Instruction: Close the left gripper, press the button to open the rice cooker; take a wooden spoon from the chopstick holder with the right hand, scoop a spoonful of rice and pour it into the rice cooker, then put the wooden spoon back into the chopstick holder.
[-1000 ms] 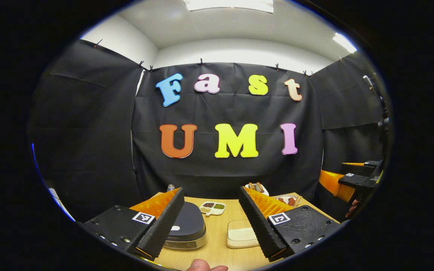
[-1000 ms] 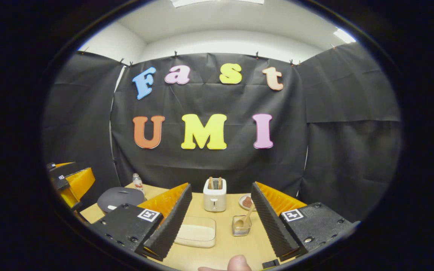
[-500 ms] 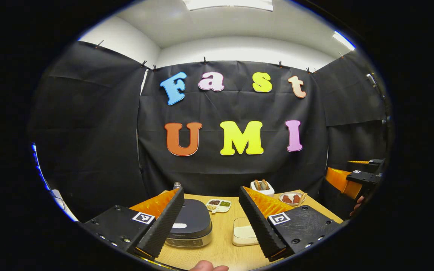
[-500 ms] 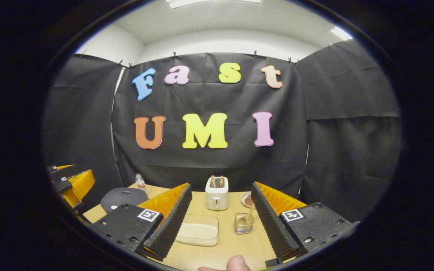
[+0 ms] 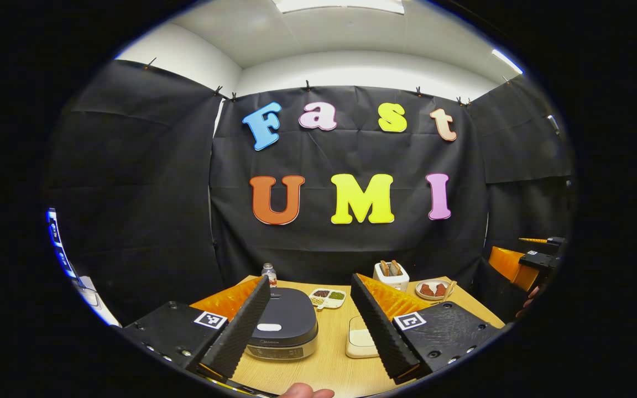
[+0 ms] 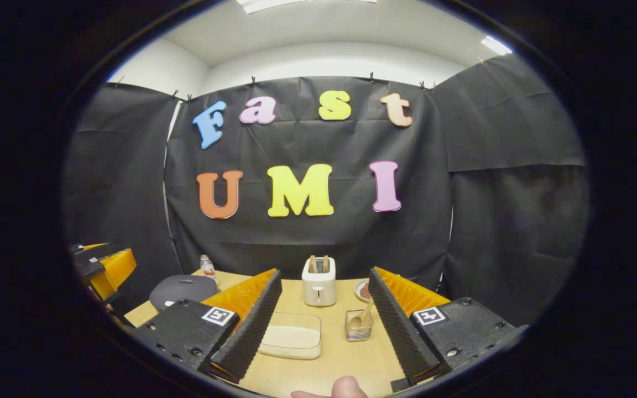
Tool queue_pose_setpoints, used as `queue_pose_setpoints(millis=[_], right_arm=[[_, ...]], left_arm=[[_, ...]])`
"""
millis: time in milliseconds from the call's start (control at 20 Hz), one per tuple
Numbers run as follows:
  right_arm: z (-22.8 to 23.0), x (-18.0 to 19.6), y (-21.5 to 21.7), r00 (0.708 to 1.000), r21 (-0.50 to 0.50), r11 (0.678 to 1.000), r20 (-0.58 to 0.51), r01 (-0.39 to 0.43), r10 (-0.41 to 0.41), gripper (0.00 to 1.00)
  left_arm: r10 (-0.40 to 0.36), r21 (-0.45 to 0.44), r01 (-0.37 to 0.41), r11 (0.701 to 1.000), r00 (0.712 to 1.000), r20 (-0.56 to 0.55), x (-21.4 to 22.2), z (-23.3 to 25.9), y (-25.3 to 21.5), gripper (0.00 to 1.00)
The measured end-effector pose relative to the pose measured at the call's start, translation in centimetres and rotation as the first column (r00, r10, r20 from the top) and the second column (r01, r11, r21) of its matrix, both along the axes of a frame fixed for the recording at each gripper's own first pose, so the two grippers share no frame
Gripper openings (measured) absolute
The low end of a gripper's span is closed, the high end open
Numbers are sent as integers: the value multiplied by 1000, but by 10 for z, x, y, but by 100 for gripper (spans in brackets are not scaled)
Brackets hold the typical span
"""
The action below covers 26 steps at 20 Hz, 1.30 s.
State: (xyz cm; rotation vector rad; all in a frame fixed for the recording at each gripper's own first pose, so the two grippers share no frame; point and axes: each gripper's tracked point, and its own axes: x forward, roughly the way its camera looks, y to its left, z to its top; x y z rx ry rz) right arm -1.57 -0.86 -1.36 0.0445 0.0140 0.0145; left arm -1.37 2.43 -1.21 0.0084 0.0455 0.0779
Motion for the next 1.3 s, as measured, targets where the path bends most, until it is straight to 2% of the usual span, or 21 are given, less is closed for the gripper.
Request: queue_pose_setpoints(millis=[50,100,150,200,300,350,400,450,600,700,750,800,900,950,1000,1050,1100,1150,1250,1300], right_arm=[[0,1,-1,1000,1,1000,-1,1,-1,96],[-2,2,-3,1000,1,1000,-5,3,-3,100],[-2,3,-4,1000,6,1000,-11,1,-1,96],[-4,4,-3,1000,8,1000,-17,2,-2,100],[-5,10,-4,1000,9,1000,-22,1,0,100],[-6,13,-4,1000,7,1000,-25,-3,3,96],[-7,16,-4,1000,4,1000,-29,-6,6,96],[-8,20,-3,999,2,1000,-33,-11,11,100],[-9,38,1,999,4,1000,-41,-26,26,100],[-14,50,4,998,3,999,-55,-38,38,100],[-15,56,8,997,7,999,-62,-47,48,96],[-17,61,9,996,11,998,-67,-54,55,100],[-19,72,11,995,16,998,-73,-63,64,100],[-19,77,12,995,18,998,-73,-64,66,96],[-20,82,12,995,16,998,-78,-68,69,96],[-22,87,10,994,13,998,-81,-66,67,96],[-24,91,8,994,13,998,-85,-63,64,100],[-25,95,4,994,12,998,-90,-56,56,100],[-26,101,-6,995,16,999,-92,-30,31,100],[-27,104,-13,995,19,1000,-94,-13,15,100]], left_arm=[[1,0,-1,1000,1000,-1,0,-1,0,94],[4,-2,-4,1000,1000,-5,0,-2,0,94],[7,-2,-7,1000,1000,-11,0,-3,2,94],[12,-3,-12,1000,1000,-19,0,-6,4,94],[19,-10,-19,1000,999,-32,0,-10,7,94],[25,-16,-26,1000,999,-42,1,-12,11,94],[32,-20,-33,999,998,-54,2,-15,14,94],[39,-25,-40,999,997,-70,1,-17,18,94],[56,-55,-65,996,987,-153,3,-31,35,94],[78,-90,-100,991,971,-226,6,-45,49,94],[70,-116,-102,988,965,-253,8,-49,51,95],[66,-134,-108,985,956,-287,11,-55,53,94],[49,-149,-110,983,929,-366,18,-74,60,94],[43,-150,-114,982,911,-410,22,-84,64,85],[41,-152,-122,981,892,-450,23,-93,69,90],[21,-170,-117,979,875,-484,28,-100,69,70],[5,-193,-122,974,855,-518,35,-107,70,65],[-8,-210,-127,970,840,-543,41,-112,72,53],[-54,-236,-113,965,798,-600,46,-134,73,43],[-74,-243,-107,964,771,-632,47,-146,72,43]])
